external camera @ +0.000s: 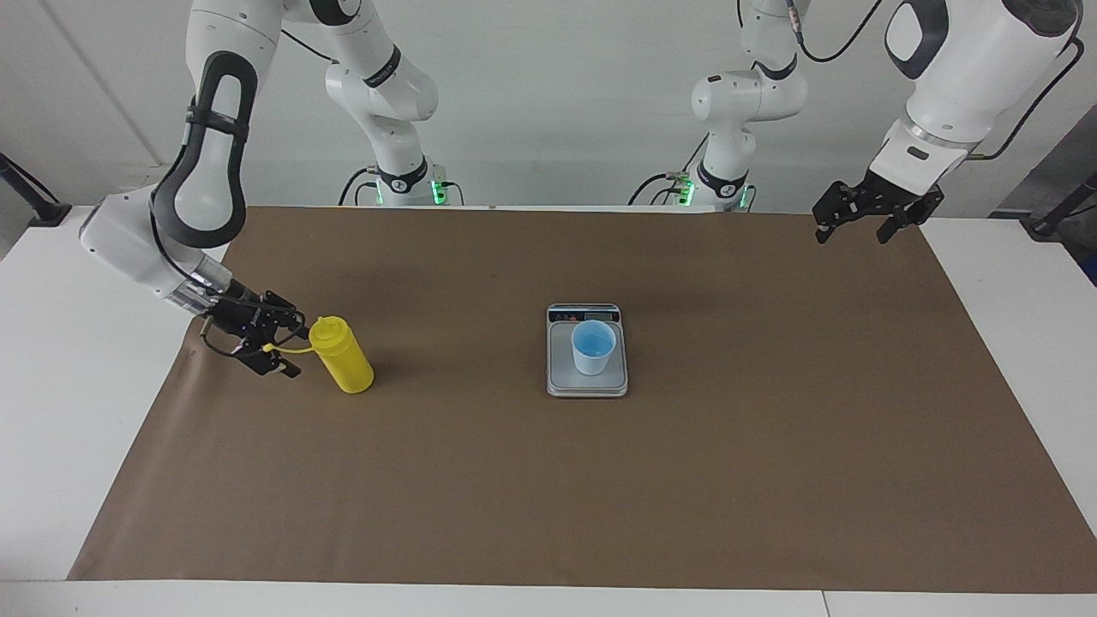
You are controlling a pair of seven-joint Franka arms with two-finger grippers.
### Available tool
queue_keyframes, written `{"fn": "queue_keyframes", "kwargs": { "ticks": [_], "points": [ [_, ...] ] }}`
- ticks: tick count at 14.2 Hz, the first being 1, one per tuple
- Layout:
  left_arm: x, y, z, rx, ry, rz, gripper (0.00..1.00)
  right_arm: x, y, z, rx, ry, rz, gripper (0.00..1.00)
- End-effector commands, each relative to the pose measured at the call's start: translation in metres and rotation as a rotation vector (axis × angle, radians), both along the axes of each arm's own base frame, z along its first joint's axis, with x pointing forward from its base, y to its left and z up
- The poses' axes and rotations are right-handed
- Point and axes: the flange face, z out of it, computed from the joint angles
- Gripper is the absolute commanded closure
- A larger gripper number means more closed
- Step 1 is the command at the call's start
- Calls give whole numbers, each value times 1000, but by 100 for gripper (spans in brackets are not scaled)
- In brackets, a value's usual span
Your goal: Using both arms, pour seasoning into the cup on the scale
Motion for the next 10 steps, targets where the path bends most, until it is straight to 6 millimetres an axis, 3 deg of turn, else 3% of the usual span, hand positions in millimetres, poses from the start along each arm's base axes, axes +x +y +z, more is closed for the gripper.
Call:
{"fn": "queue_keyframes", "kwargs": {
  "ticks": [1,5,8,10],
  "points": [
    [-8,3,1,-9,-11,2,0,-15,1,39,-65,3,38,0],
    [-8,3,1,-9,-11,2,0,-27,23,86,-204,-15,166,0],
    [-8,3,1,-9,-11,2,0,-35,52,119,-303,-29,270,0],
    [-8,2,1,-9,-11,1,0,-45,87,132,-297,-9,353,0]
  ]
}}
